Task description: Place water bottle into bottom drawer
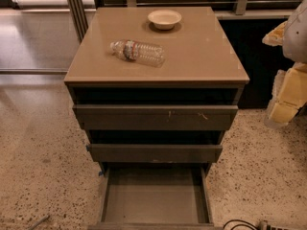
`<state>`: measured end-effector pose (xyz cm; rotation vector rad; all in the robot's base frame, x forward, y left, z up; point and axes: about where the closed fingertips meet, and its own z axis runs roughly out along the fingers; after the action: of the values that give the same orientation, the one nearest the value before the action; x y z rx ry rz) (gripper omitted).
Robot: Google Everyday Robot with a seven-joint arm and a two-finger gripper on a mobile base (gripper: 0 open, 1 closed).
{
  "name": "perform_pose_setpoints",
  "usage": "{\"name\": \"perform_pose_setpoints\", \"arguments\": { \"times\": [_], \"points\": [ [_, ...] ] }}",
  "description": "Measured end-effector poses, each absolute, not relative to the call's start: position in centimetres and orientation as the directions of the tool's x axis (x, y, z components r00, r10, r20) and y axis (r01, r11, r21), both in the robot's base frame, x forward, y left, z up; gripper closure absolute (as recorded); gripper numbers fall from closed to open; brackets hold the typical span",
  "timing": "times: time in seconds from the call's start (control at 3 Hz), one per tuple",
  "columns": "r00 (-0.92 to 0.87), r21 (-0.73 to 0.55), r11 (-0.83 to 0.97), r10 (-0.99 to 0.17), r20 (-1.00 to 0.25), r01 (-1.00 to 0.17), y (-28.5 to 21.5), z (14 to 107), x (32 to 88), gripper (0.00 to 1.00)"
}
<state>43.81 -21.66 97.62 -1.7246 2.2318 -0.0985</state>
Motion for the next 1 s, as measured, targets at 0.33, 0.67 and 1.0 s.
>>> {"name": "perform_pose_setpoints", "arguments": {
  "times": [0.33,0.67,1.0],
  "points": [
    [-0.221,-0.246,0.269,-0.953,-0.207,-0.931,-21.7,97.6,43.8,0.0],
    [-0.185,-0.265,0.24,-0.958,-0.219,-0.934,-20.6,97.5,45.6,0.0],
    [-0.099,-0.306,0.172,-0.965,-0.242,-0.936,-17.6,97.2,50.5,0.0]
  ]
}}
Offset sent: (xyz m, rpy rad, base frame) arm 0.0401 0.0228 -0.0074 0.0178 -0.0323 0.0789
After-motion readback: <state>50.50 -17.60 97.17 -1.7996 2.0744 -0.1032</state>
